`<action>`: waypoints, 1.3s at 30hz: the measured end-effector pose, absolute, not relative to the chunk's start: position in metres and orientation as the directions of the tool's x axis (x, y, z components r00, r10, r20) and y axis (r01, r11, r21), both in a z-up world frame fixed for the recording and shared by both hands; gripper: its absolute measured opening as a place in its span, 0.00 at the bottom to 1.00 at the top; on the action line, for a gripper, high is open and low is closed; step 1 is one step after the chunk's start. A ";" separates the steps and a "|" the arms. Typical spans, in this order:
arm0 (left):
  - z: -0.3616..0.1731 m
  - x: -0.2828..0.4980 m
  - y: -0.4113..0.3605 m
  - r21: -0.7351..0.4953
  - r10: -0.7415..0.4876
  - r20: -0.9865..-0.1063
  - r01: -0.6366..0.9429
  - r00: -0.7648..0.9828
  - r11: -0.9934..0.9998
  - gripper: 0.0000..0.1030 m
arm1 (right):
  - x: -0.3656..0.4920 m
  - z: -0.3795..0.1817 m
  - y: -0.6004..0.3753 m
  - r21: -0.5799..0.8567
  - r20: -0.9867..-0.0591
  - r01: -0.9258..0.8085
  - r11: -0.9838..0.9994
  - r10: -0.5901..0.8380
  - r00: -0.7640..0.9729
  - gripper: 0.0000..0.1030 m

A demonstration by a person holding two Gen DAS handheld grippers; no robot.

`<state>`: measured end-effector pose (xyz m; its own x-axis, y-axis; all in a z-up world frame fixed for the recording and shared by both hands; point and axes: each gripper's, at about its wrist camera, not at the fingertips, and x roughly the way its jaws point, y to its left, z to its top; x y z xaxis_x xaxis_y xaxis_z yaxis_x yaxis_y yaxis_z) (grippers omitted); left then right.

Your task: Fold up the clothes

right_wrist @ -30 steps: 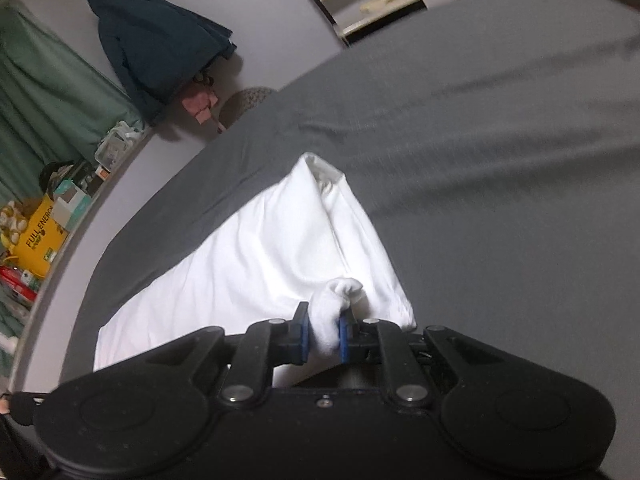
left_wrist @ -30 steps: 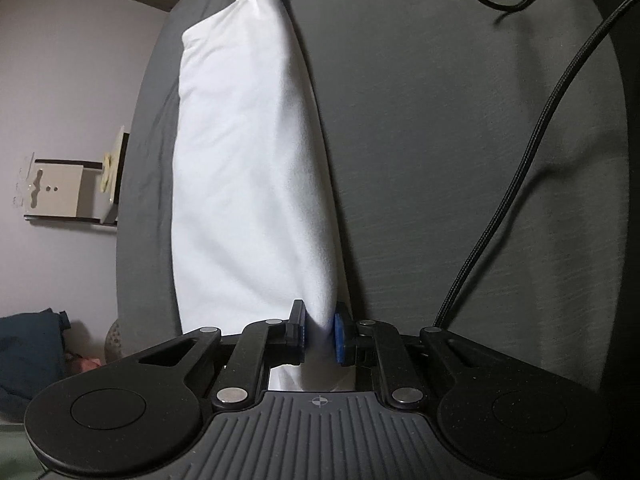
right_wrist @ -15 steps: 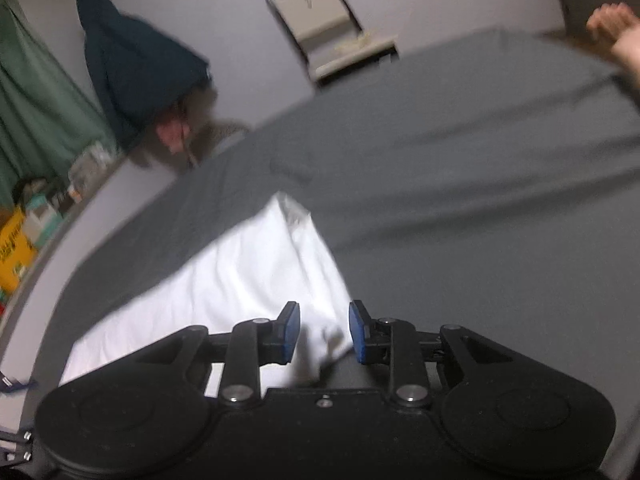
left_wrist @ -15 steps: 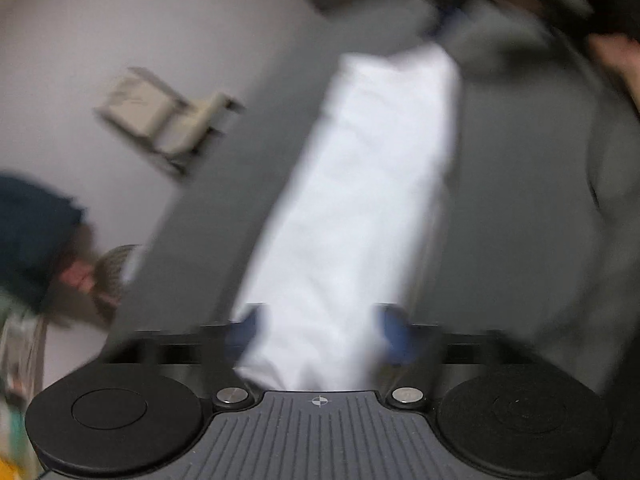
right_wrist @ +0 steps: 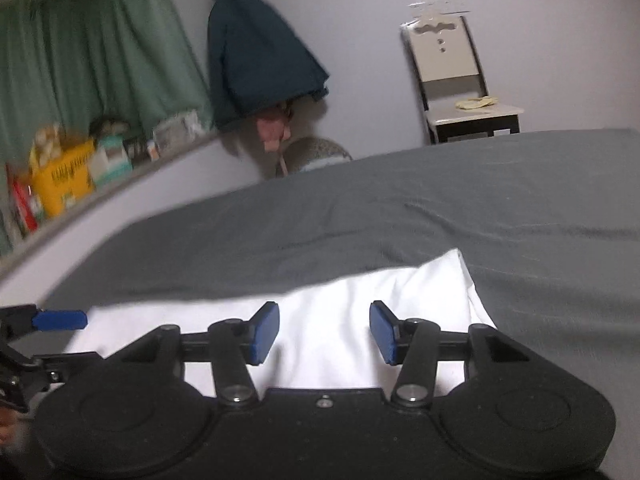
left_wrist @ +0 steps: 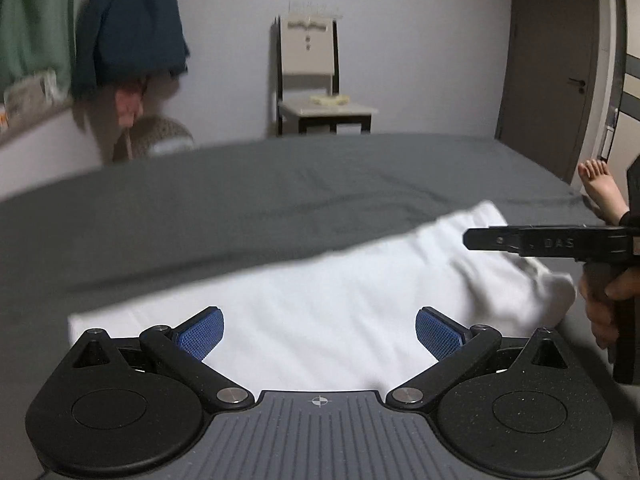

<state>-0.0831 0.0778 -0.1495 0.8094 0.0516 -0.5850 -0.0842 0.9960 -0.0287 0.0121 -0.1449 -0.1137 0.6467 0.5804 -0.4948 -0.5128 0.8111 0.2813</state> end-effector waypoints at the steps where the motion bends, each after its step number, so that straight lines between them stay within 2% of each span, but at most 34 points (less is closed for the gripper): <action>1: -0.159 -0.081 0.079 -0.035 0.051 -0.601 -0.090 0.798 0.995 1.00 | 0.015 -0.118 -0.146 0.270 -0.524 -0.504 0.821 0.564 0.638 0.48; 3: -0.180 -0.081 0.088 -0.020 0.095 -0.658 -0.144 0.747 0.989 1.00 | 0.021 -0.127 -0.153 0.271 -0.566 -0.469 0.841 0.533 0.629 0.43; 5: -0.189 -0.082 0.095 0.012 0.123 -0.680 -0.157 0.722 0.988 1.00 | 0.021 -0.127 -0.160 0.280 -0.565 -0.462 0.841 0.534 0.630 0.31; 8: -0.193 -0.085 0.097 0.055 0.145 -0.690 -0.148 0.709 0.987 1.00 | 0.019 -0.124 -0.163 0.260 -0.575 -0.457 0.850 0.517 0.634 0.30; 9: -0.190 -0.086 0.100 0.032 0.146 -0.674 -0.169 0.724 0.985 1.00 | 0.016 -0.123 -0.162 0.230 -0.578 -0.449 0.863 0.493 0.651 0.30; 10: -0.188 -0.086 0.104 0.009 0.147 -0.658 -0.188 0.738 0.982 1.00 | 0.011 -0.121 -0.160 0.186 -0.579 -0.424 0.886 0.447 0.681 0.31; 12: -0.183 -0.088 0.111 -0.040 0.152 -0.625 -0.225 0.766 0.973 1.00 | 0.006 -0.116 -0.164 0.139 -0.570 -0.360 0.923 0.372 0.733 0.40; 13: -0.181 -0.088 0.115 -0.064 0.155 -0.608 -0.243 0.779 0.968 1.00 | 0.003 -0.113 -0.168 0.176 -0.548 -0.368 0.913 0.401 0.734 0.45; 16: -0.173 -0.090 0.126 -0.141 0.168 -0.555 -0.290 0.815 0.946 1.00 | -0.002 -0.103 -0.174 0.281 -0.475 -0.417 0.864 0.503 0.722 0.48; 20: -0.171 -0.086 0.141 -0.227 0.178 -0.504 -0.329 0.845 0.917 1.00 | 0.003 -0.098 -0.155 0.289 -0.415 -0.494 0.820 0.572 0.707 0.62; 23: -0.188 -0.068 0.153 -0.247 0.174 -0.525 -0.345 0.833 0.906 1.00 | 0.015 -0.105 -0.137 0.291 -0.438 -0.521 0.803 0.596 0.673 0.63; 26: -0.206 -0.064 0.172 -0.301 0.169 -0.564 -0.392 0.808 0.869 1.00 | 0.031 -0.121 -0.136 0.320 -0.504 -0.478 0.818 0.574 0.645 0.62; 28: -0.213 -0.067 0.179 -0.342 0.146 -0.562 -0.390 0.814 0.855 1.00 | 0.038 -0.128 -0.147 0.335 -0.517 -0.457 0.824 0.567 0.642 0.53; 29: -0.212 -0.067 0.178 -0.320 0.155 -0.577 -0.396 0.802 0.861 1.00 | 0.037 -0.125 -0.150 0.332 -0.521 -0.438 0.836 0.549 0.653 0.45; 31: -0.208 -0.069 0.172 -0.214 0.260 -0.612 -0.474 0.747 0.854 1.00 | 0.037 -0.120 -0.158 0.325 -0.530 -0.398 0.858 0.514 0.674 0.39; 32: -0.206 -0.069 0.168 -0.160 0.312 -0.625 -0.509 0.715 0.846 1.00 | 0.036 -0.118 -0.161 0.321 -0.535 -0.378 0.868 0.496 0.684 0.42; 33: -0.204 -0.074 0.169 -0.168 0.322 -0.622 -0.523 0.714 0.835 1.00 | 0.035 -0.115 -0.164 0.313 -0.538 -0.358 0.880 0.475 0.696 0.48; 34: -0.203 -0.078 0.170 -0.177 0.331 -0.619 -0.537 0.712 0.825 1.00 | 0.030 -0.112 -0.164 0.293 -0.534 -0.344 0.892 0.451 0.715 0.59; 37: -0.191 -0.089 0.168 -0.365 0.167 -0.555 -0.419 0.815 0.831 1.00 | 0.007 -0.100 -0.157 0.290 -0.512 -0.453 0.843 0.536 0.672 0.62; 39: -0.186 -0.091 0.155 -0.400 0.046 -0.546 -0.309 0.836 0.863 1.00 | -0.013 -0.094 -0.146 0.246 -0.513 -0.521 0.817 0.566 0.646 0.64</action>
